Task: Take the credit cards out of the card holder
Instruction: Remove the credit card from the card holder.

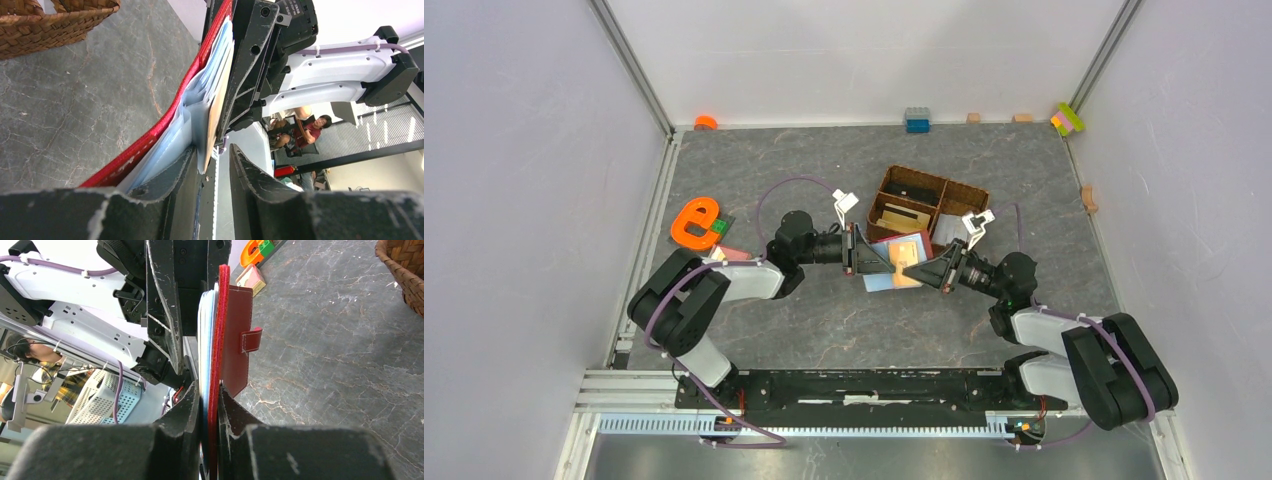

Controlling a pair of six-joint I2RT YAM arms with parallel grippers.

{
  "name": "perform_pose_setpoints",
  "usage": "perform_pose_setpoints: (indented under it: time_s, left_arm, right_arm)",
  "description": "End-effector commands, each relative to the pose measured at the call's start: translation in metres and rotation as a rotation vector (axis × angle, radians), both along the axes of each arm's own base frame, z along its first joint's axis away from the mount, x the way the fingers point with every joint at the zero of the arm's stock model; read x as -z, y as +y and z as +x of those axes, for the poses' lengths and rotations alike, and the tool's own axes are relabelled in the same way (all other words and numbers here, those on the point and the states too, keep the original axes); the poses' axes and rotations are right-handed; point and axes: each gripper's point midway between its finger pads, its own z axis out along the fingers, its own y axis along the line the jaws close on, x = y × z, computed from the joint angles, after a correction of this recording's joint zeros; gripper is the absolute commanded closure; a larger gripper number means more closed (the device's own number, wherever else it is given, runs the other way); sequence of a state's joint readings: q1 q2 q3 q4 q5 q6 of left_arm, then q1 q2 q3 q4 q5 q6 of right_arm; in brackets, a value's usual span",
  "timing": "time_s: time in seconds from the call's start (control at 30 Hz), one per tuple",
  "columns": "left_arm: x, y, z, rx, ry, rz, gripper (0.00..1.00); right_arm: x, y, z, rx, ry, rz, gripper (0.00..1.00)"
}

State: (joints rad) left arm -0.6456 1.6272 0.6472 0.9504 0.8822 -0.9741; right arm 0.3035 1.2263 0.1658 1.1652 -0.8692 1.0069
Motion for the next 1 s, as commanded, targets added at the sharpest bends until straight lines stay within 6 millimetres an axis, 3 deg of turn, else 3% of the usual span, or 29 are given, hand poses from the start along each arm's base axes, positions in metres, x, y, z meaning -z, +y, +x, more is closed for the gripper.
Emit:
perform_pose_setpoints:
  time_s: [0.0, 0.07, 0.13, 0.3, 0.37, 0.43, 0.5, 0.6, 0.73, 0.87, 0.97]
  left_arm:
    - [-0.016, -0.006, -0.004, 0.043, -0.034, -0.041, 0.67]
    - [-0.017, -0.006, -0.004, 0.042, -0.039, -0.041, 0.78]
    - [-0.016, -0.006, -0.004, 0.037, -0.038, -0.034, 0.79]
    - [-0.014, -0.006, -0.003, 0.032, -0.037, -0.027, 0.76]
    - [-0.015, -0.005, -0.003, 0.031, -0.043, -0.03, 0.86]
    - [-0.015, -0.004, -0.001, 0.016, -0.047, -0.025, 0.97]
    - [-0.014, 0.0, 0.002, -0.004, -0.053, -0.018, 0.98]
    - [-0.015, 0.002, 0.004, -0.021, -0.062, -0.012, 0.98]
    - [-0.013, 0.004, 0.007, -0.03, -0.056, -0.007, 0.98]
    - [-0.012, 0.004, 0.007, -0.033, -0.05, -0.004, 0.98]
    - [-0.013, 0.006, 0.009, -0.042, -0.054, -0.006, 0.98]
  right_arm:
    - [-0.016, 0.004, -0.003, -0.032, -0.084, 0.023, 0.91]
    - [-0.01, 0.004, 0.0, -0.021, -0.071, 0.001, 0.92]
    - [-0.001, 0.004, 0.005, -0.009, -0.052, -0.041, 0.91]
    - [0.002, 0.008, 0.006, -0.015, -0.066, -0.081, 0.89]
    - [0.004, 0.008, 0.006, -0.018, -0.058, -0.084, 0.88]
    - [0.0, 0.008, 0.004, -0.02, -0.066, -0.068, 0.82]
    - [-0.006, 0.007, 0.002, -0.018, -0.083, -0.043, 0.69]
    - [-0.012, 0.003, 0.001, -0.005, -0.092, -0.016, 0.61]
    - [-0.021, -0.007, -0.001, 0.023, -0.096, 0.044, 0.63]
    - [-0.025, -0.013, -0.002, 0.034, -0.085, 0.081, 0.79]
    - [-0.028, -0.017, -0.003, 0.04, -0.076, 0.112, 0.83]
